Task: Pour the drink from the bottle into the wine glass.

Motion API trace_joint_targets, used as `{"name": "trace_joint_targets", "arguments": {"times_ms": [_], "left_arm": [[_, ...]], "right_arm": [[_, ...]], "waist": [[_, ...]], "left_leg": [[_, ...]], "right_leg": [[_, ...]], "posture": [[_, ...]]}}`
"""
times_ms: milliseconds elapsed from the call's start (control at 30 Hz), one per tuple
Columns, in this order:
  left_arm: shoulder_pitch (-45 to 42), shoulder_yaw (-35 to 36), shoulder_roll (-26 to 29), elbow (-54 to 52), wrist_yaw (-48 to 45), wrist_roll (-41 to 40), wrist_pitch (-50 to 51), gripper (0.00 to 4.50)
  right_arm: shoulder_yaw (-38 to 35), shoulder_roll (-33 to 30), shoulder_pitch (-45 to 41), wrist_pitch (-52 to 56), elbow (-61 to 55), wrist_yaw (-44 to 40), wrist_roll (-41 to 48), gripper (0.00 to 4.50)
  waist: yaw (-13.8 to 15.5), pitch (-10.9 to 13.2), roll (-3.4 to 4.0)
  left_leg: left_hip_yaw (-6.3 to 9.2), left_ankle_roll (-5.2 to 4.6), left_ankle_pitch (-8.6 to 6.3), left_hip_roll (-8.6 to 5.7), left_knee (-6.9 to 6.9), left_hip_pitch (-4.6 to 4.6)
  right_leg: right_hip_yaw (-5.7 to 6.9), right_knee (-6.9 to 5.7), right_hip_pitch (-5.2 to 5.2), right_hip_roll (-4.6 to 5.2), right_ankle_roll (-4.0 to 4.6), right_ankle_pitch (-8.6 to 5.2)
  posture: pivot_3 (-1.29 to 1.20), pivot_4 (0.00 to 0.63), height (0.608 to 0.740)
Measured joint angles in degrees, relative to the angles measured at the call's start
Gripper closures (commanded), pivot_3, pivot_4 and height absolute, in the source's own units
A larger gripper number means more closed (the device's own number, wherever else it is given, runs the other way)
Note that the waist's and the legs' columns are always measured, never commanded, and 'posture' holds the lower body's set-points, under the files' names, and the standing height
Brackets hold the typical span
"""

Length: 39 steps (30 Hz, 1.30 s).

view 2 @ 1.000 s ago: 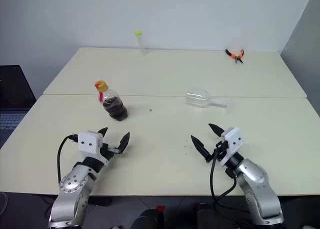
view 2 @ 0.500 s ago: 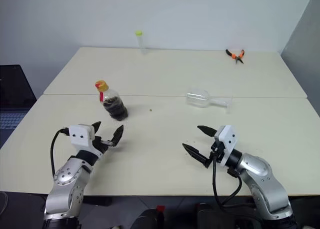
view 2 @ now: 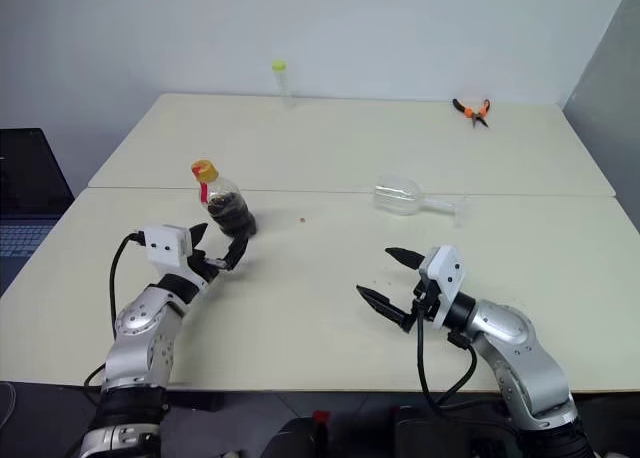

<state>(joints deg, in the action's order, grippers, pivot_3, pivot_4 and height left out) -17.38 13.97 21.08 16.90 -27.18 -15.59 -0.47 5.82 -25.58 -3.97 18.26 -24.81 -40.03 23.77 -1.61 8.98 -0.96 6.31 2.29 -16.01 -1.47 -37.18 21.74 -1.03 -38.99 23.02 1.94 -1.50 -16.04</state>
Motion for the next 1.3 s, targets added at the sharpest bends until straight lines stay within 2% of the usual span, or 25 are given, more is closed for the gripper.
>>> {"name": "trace_joint_targets", "arguments": {"times_ms": [200, 700, 1033, 1133, 1233, 1300], "left_arm": [[-6.5, 0.0, -0.1, 7.6, -1.1, 0.0, -1.7, 0.0], [-14.1, 1.6, -0.2, 20.0, -0.9, -0.1, -5.7, 0.0], [-22.7, 1.0, -0.1, 34.0, -2.3, 1.4, -9.2, 0.0], [-23.7, 1.0, -0.1, 36.3, -3.0, 1.5, -10.2, 0.55], [-24.1, 1.1, 0.0, 37.5, -3.8, 1.5, -11.3, 1.51], [-24.1, 1.1, 0.0, 37.7, -4.3, 1.5, -11.4, 1.94]], "right_arm": [[0.1, 0.2, -0.9, 0.0, 0.2, 0.2, -0.5, 0.06], [1.2, 1.3, -1.4, 0.0, 0.2, 1.2, -2.3, 0.06], [2.4, 1.7, -2.1, 0.0, 0.2, 1.4, -2.4, 0.06], [2.4, 1.7, -2.0, 0.0, 0.2, 1.5, -2.7, 0.0], [2.4, 1.7, -2.0, 0.0, 0.2, 1.7, -3.1, 0.0], [2.4, 1.8, -1.9, -0.2, 0.2, 1.9, -3.7, 0.0]], "waist": [[0.0, 0.0, -0.01], [-0.1, 0.0, -0.01], [-0.1, 0.0, -0.03], [-0.2, 0.0, -0.03], [-0.1, 0.0, -0.03], [-0.1, 0.0, -0.03]], "left_leg": [[0.02, 0.01, 0.01, 0.0, -0.02, 0.01], [0.06, 0.16, 0.09, -0.03, -0.04, 0.04], [0.04, 0.17, 0.1, -0.09, -0.07, 0.07], [0.04, 0.17, 0.1, -0.08, -0.07, 0.07], [0.04, 0.17, 0.1, -0.08, -0.07, 0.08], [0.05, 0.18, 0.1, -0.08, -0.1, 0.11]], "right_leg": [[0.0, -0.01, 0.02, 0.01, 0.0, 0.0], [0.01, -0.03, 0.05, 0.01, 0.0, 0.0], [0.03, -0.04, 0.06, -0.13, -0.01, 0.0], [0.03, -0.04, 0.07, -0.15, -0.01, 0.0], [0.02, -0.05, 0.07, -0.15, -0.01, 0.0], [0.03, -0.04, 0.08, -0.15, -0.01, 0.0]], "posture": [[0.0, 0.15, 0.74], [0.0, 0.15, 0.74], [0.0, 0.15, 0.74], [0.0, 0.15, 0.74], [0.0, 0.15, 0.74], [0.0, 0.15, 0.74]]}}
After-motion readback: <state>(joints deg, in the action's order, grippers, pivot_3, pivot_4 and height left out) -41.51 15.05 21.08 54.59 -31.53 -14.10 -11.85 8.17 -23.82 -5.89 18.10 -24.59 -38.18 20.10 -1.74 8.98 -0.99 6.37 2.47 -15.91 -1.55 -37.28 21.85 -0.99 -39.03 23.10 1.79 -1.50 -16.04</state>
